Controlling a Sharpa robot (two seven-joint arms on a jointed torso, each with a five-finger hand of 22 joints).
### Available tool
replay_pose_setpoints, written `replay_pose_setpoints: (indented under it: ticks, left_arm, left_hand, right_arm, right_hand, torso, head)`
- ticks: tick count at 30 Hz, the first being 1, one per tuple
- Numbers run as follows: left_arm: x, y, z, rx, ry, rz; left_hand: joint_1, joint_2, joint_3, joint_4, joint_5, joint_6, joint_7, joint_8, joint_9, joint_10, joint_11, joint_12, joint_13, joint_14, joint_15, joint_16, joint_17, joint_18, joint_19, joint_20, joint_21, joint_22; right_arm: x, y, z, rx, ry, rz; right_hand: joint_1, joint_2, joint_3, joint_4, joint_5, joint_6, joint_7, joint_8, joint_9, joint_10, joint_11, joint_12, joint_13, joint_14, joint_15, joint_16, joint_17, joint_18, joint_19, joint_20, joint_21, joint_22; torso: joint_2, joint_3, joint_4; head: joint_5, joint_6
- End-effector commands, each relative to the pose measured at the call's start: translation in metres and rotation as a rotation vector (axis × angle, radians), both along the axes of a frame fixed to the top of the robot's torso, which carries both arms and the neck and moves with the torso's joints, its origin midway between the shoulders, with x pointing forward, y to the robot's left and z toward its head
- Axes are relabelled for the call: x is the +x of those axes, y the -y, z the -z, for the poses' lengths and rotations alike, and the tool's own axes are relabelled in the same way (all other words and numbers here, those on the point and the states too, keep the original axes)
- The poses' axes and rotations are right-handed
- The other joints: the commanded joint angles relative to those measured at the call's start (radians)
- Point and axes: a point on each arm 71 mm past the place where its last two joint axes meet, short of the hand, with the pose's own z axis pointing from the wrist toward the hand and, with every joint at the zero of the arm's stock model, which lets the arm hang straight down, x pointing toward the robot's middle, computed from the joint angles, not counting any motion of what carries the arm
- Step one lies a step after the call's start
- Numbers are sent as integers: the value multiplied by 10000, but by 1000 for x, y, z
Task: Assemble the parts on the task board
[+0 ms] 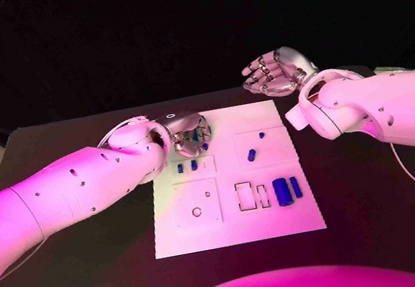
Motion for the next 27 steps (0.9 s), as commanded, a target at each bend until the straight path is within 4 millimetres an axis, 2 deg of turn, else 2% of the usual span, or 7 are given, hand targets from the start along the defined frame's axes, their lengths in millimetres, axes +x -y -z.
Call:
replay_pose_setpoints:
  ticks: [1, 9, 16, 22, 27]
  left_arm:
    - [-1, 3, 2, 272, -37, 189]
    - [-1, 5, 7, 431, -225, 225]
    - [-1, 5, 10, 455, -284, 238]
    - [-1, 6, 10, 425, -275, 268]
    - [-1, 6, 9, 361, -193, 237]
  left_hand:
    - [-1, 92, 43, -23, -50, 100, 3, -36, -10, 86, 1, -65, -8, 58, -18, 60, 8, 154, 81, -3, 30, 9]
    - [13, 163, 81, -51, -62, 243, -5, -76, -40, 144, -6, -154, -60, 94, -27, 152, 19, 149, 81, -18, 97, 61]
    - [-21, 247, 120, -68, -72, 428, -14, -172, -93, 338, -48, -335, -158, 298, -60, 392, 190, 115, 220, -35, 300, 306]
    - [-50, 327, 188, -106, -77, 700, -7, -304, -135, 826, -131, -731, -338, 624, -131, 658, 423, 55, 470, -81, 575, 681]
    - [33, 500, 221, -213, -90, 1131, -53, -325, -100, 1497, -285, -1071, -424, 1234, -266, 1048, 1023, -67, 1028, -185, 1040, 1346]
  right_arm:
    - [-1, -2, -1, 70, 117, -162]
    - [-1, -3, -1, 77, 68, -211]
    - [-1, -4, 0, 79, 41, -239]
    - [-1, -5, 0, 81, 22, -267]
    - [-1, -5, 0, 79, 2, -279]
  right_hand:
    - [-110, 12, 9, -69, 63, -54, 465, -59, -9, 28, 59, -22, -8, 22, 10, -28, -8, 131, -43, 50, -28, -9]
    - [-132, 15, 0, -80, 63, -48, 475, -66, -26, 32, 66, -38, -55, 33, 17, -66, -42, 129, -47, 55, -28, -61]
    - [-147, 21, -6, -82, 62, -41, 480, -67, -35, 39, 69, -42, -78, 42, 19, -84, -59, 129, -49, 58, -28, -88]
    - [-158, 28, -9, -82, 62, -34, 485, -68, -42, 45, 71, -45, -96, 50, 21, -98, -72, 129, -52, 60, -28, -110]
    - [-169, 37, -12, -83, 63, -24, 488, -67, -48, 54, 73, -46, -114, 60, 22, -110, -85, 130, -53, 62, -27, -132]
  torso:
    - [1, 4, 0]
    - [3, 2, -14]
    - [-13, -1, 14]
    - [-14, 0, 8]
    - [-13, -3, 4]
  head:
    - [-4, -4]
    - [-17, -36]
    - [-36, -61]
    - [-29, -81]
    - [-25, -80]
